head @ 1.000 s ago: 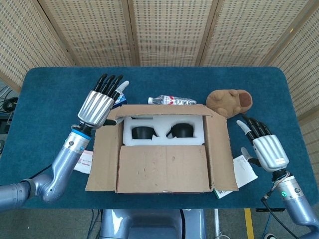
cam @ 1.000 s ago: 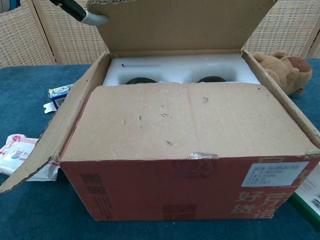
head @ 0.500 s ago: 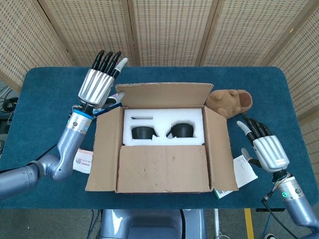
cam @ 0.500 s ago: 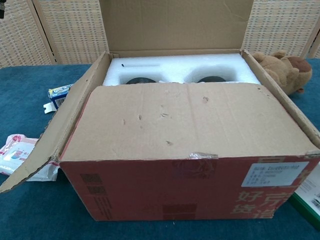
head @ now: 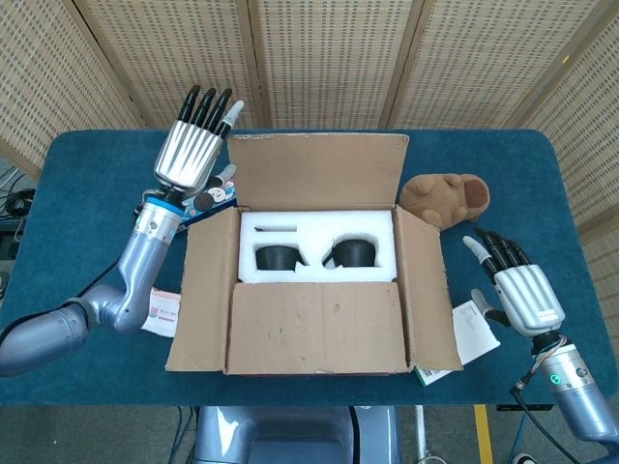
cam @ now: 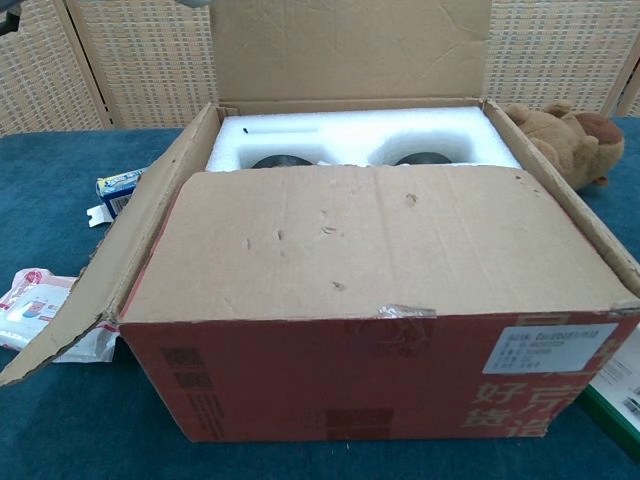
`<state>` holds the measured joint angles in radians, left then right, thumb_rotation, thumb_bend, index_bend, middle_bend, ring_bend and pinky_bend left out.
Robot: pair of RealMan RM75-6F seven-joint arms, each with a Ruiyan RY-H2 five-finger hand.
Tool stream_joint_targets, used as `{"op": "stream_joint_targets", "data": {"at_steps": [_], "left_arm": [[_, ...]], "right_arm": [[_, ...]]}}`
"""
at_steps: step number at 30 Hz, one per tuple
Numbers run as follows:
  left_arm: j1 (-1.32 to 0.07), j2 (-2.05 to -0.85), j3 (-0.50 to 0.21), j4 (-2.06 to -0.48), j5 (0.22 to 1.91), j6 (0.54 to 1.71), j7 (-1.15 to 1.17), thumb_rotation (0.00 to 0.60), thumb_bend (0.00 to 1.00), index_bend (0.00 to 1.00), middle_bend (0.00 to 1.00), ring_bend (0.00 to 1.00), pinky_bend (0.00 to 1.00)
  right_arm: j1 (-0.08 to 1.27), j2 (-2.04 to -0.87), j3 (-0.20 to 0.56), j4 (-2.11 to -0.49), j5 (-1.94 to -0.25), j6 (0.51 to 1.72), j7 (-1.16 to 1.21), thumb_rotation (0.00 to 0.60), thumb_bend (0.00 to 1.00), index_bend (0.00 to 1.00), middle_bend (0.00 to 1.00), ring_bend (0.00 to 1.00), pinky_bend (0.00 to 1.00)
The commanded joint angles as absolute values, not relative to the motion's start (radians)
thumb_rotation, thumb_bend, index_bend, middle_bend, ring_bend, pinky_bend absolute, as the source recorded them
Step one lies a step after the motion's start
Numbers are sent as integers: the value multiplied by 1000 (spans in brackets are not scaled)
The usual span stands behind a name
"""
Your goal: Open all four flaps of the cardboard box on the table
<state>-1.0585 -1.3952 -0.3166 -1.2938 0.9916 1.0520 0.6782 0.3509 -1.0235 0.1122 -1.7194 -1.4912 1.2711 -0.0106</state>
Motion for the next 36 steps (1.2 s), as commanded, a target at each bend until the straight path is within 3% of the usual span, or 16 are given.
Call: {"op": "stream_joint_targets", "data": {"at_steps": [1,5,11,19,21,23,26,31,36], "left_arm": [[-1075,-1417,-305,-1245,978,1029,711,399,288,0,0,0,0],[-1077,-1415,-307,-1242,958,1013,714,396,288,0,0,0,0],[-1056,-1339,-329,-1377,910,968,657,395,300,0,0,0,0],[-1001,-1197,-338,-1643,949,907,485,398,438,17,0,0,0],[-993,-1174,-331,-1680,959,897,465,367,470,47,0,0,0],[-985,-1156,-326,-1715,963,887,440,265,510,98,0,0,0],[-981,-1135,-322,-1759,965,867,402,173,540,177,12,0,0],[-969,-1116,-306,-1807,976,850,354,100,547,250,29,0,0],[-961,-1094,-295,-1853,966,819,303,87,504,325,29,0,0]], "right_arm": [[352,-1023,112,-1719,-1492,1269,-5,600,466,4,22,0,112],[350,-1022,111,-1719,-1492,1270,-4,600,466,4,22,0,112],[349,-1021,110,-1724,-1493,1271,-10,600,466,4,22,0,112],[348,-1020,108,-1734,-1493,1269,-19,600,466,4,22,0,112],[347,-1019,108,-1736,-1494,1271,-20,600,466,4,22,0,112],[346,-1017,108,-1737,-1492,1271,-21,600,466,4,22,0,112],[344,-1015,107,-1741,-1489,1269,-22,600,466,4,23,0,112],[342,-1015,106,-1742,-1489,1271,-21,600,466,4,23,0,112],[341,-1016,105,-1742,-1490,1271,-19,600,466,4,23,0,112]]}}
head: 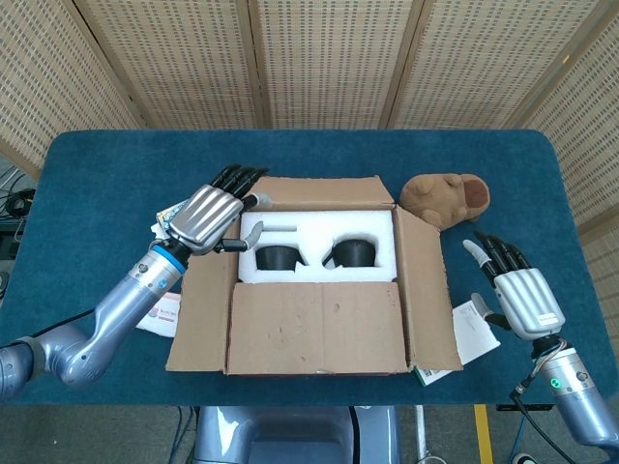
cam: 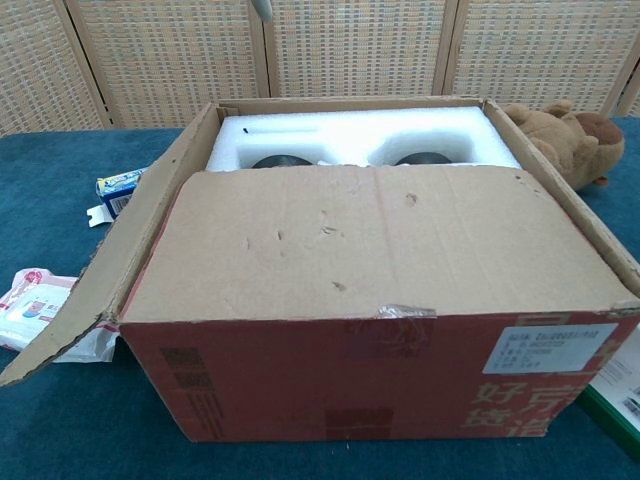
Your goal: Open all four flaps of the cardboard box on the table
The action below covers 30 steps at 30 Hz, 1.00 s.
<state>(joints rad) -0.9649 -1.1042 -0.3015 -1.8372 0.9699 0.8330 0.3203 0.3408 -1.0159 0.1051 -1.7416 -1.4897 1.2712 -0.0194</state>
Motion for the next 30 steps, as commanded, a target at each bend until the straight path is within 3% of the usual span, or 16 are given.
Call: {"op": "stream_joint_targets", "data": {"at_steps": [1,12,30], "left_arm": [[-960,-1092,-293,-1857,965,814,297,87,490,340,29,0,0],[-951,-1088,-231,-1905,955,711,197,83,422,363,29,0,0],[-972,-1125,-168,-1902,1003,688,183,68,401,363,29,0,0]], "right_arm": [[341,-1016,105,-1741,-1490,1271,-19,600,466,4,23,0,112],[336,-1020,103,-1735,-1489,1274,-8,600,466,4,22,0,112],[328,-1024,101,-1724,-1493,1281,13,600,466,4,22,0,112]]}}
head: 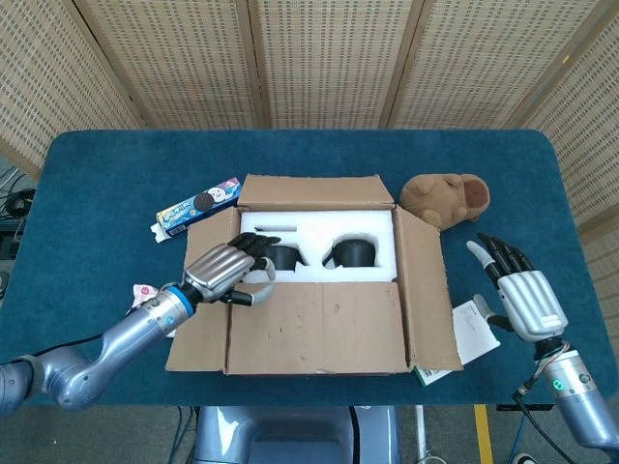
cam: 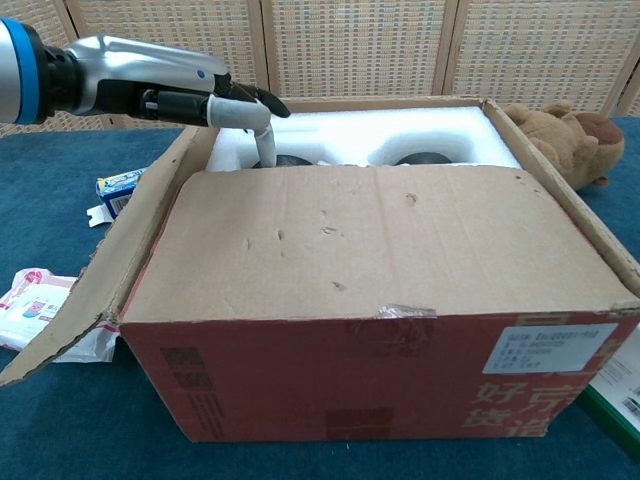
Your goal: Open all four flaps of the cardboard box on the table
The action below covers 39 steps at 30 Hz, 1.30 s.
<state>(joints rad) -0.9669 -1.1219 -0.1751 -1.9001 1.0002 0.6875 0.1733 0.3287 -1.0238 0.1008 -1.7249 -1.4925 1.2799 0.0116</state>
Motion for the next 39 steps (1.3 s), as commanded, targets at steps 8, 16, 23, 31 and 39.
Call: {"op": "stream_joint_targets", "data": {"at_steps": [8,16,23,31,39], "left_arm": [[-985,-1137,-144,-1906,988,699,217,69,387,363,29,0,0],[-1000,-1127,-148,-1934,947,690,193,60,383,363,29,0,0],[-977,-1071,-217,-1981,968,655,31,58,391,363,29,0,0],[-921,-973,-307,-2049,1071,553,-235,39,389,363,29,0,0],[-854,-901,-403,-2099,1251,423,-552,29,385,363,29,0,0]], "right_arm": [[323,-1022,99,-1722,-1495,1286,20,600,466,4,22,0,112],[319,-1024,99,-1717,-1496,1290,25,600,466,4,23,0,112],[320,-1028,101,-1715,-1497,1292,22,600,466,4,22,0,112],[322,-1031,104,-1718,-1497,1291,15,600,466,4,22,0,112],[324,-1034,104,-1725,-1496,1288,4,600,466,4,22,0,112]]}}
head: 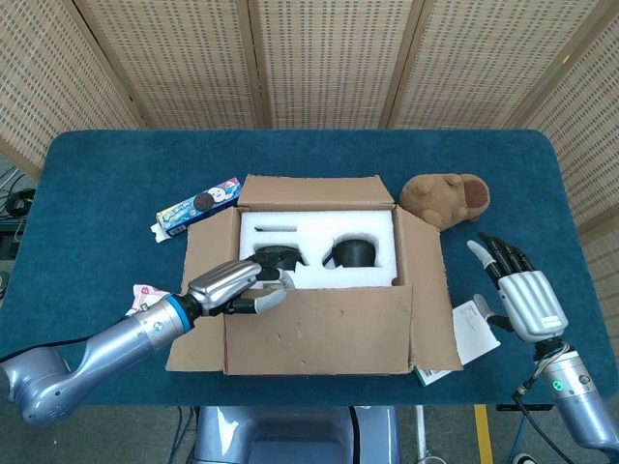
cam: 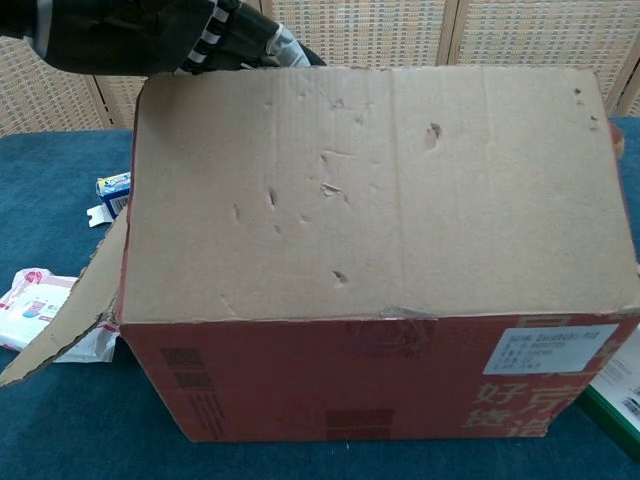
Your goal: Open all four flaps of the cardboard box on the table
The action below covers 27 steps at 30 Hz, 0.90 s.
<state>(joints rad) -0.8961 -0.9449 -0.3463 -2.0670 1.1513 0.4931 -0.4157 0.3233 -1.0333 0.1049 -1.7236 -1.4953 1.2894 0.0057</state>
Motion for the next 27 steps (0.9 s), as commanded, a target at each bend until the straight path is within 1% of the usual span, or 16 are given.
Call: {"op": "stream_joint_targets", "data": {"at_steps": [1,6,9,11,14,17,20,23,27], "left_arm": [[-848,-896,-410,-2103,1268,416,-580,27,383,363,29,0,0],[-798,-850,-450,-2141,1449,389,-836,22,377,363,29,0,0],[-792,-827,-436,-2144,1576,416,-992,20,374,363,29,0,0],[-796,-817,-421,-2138,1633,438,-1053,18,373,363,29,0,0],[-817,-789,-365,-2120,1772,514,-1200,18,370,363,29,0,0],[-862,-755,-275,-2081,1933,622,-1370,17,369,363,29,0,0],[-931,-730,-164,-2038,2095,729,-1544,16,368,363,29,0,0],[-994,-722,-84,-1986,2196,815,-1662,17,367,363,29,0,0],[-1036,-717,-24,-1953,2258,878,-1710,16,367,363,29,0,0]], "right_arm": [[325,-1033,104,-1726,-1496,1287,2,600,466,4,22,0,112],[329,-1032,107,-1736,-1495,1284,-13,600,466,4,23,0,112],[332,-1033,108,-1740,-1494,1280,-18,600,466,4,22,0,112],[332,-1032,108,-1742,-1494,1279,-20,600,466,4,22,0,112],[333,-1032,108,-1745,-1493,1279,-25,600,466,4,23,0,112],[335,-1031,109,-1750,-1491,1276,-30,600,466,4,22,0,112],[337,-1032,111,-1755,-1492,1275,-34,600,466,4,23,0,112],[337,-1030,110,-1758,-1492,1274,-36,600,466,4,23,0,112],[336,-1028,109,-1761,-1492,1275,-37,600,466,4,23,0,112]]}}
